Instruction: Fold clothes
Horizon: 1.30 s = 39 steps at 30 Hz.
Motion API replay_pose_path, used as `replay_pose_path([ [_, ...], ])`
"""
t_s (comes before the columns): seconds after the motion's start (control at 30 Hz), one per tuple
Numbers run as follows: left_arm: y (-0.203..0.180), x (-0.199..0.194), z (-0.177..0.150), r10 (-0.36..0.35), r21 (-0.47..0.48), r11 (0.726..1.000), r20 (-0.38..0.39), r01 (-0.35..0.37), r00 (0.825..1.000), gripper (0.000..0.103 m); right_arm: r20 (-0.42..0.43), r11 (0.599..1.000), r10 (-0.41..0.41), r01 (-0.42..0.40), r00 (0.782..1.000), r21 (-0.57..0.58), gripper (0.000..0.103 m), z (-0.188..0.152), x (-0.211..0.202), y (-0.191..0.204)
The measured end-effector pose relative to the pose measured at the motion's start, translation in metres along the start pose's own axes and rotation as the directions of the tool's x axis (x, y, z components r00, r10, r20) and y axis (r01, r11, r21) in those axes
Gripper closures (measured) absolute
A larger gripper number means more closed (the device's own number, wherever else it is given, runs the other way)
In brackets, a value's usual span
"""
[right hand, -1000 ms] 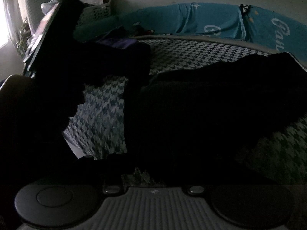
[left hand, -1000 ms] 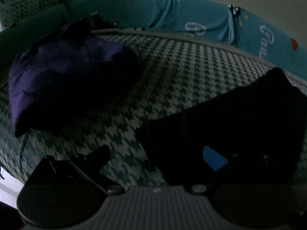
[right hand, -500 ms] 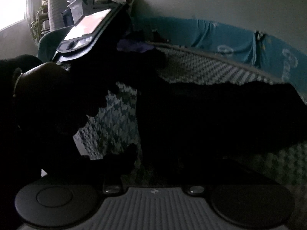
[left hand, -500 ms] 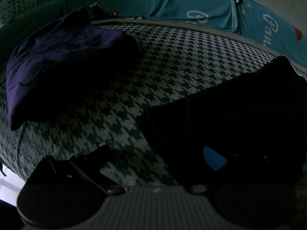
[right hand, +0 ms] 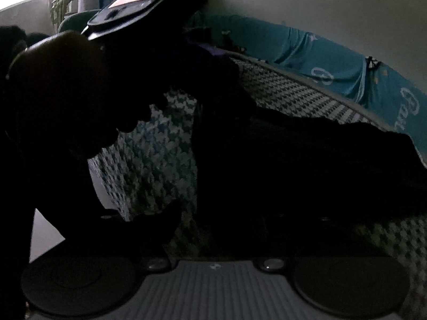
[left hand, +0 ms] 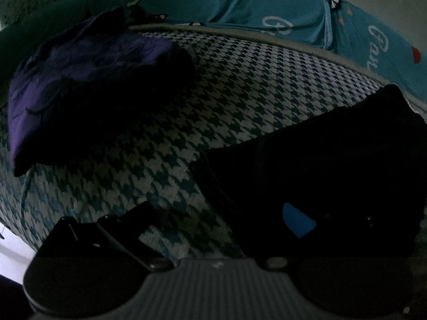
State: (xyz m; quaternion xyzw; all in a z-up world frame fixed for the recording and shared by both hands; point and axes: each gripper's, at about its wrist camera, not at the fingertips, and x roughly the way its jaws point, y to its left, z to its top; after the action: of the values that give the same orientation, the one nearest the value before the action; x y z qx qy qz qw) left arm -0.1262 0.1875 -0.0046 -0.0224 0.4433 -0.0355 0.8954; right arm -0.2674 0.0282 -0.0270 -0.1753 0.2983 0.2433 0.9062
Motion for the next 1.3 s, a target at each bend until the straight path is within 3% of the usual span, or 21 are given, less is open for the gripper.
replay_pose_path([
  [0.13,0.001,-0.001,0.0,-0.019,-0.017,1.0,-0.003,0.019,1.0,0.0,0.009,1.0,-0.023,0.023,1.0,-0.018,0.049,-0.002,0.003,0.002],
  [0.33,-0.005,-0.001,0.0,-0.02,-0.001,1.0,-0.009,0.02,1.0,0.0,0.037,0.995,-0.08,0.082,0.996,-0.057,0.068,-0.005,0.005,0.004],
  [0.47,-0.01,-0.003,-0.001,-0.029,0.008,1.0,-0.012,0.029,1.0,0.0,0.042,0.996,-0.087,0.087,0.995,-0.006,0.081,-0.003,0.005,-0.004],
  [1.1,-0.018,-0.002,0.0,-0.04,0.014,0.999,-0.013,0.041,0.999,0.0,0.06,0.978,-0.037,0.024,0.998,0.207,0.085,0.002,-0.005,-0.029],
  [1.3,-0.024,-0.001,0.0,-0.027,0.021,0.999,-0.01,0.027,1.0,0.0,0.046,0.969,0.023,-0.034,0.999,0.246,0.084,0.006,-0.008,-0.04],
])
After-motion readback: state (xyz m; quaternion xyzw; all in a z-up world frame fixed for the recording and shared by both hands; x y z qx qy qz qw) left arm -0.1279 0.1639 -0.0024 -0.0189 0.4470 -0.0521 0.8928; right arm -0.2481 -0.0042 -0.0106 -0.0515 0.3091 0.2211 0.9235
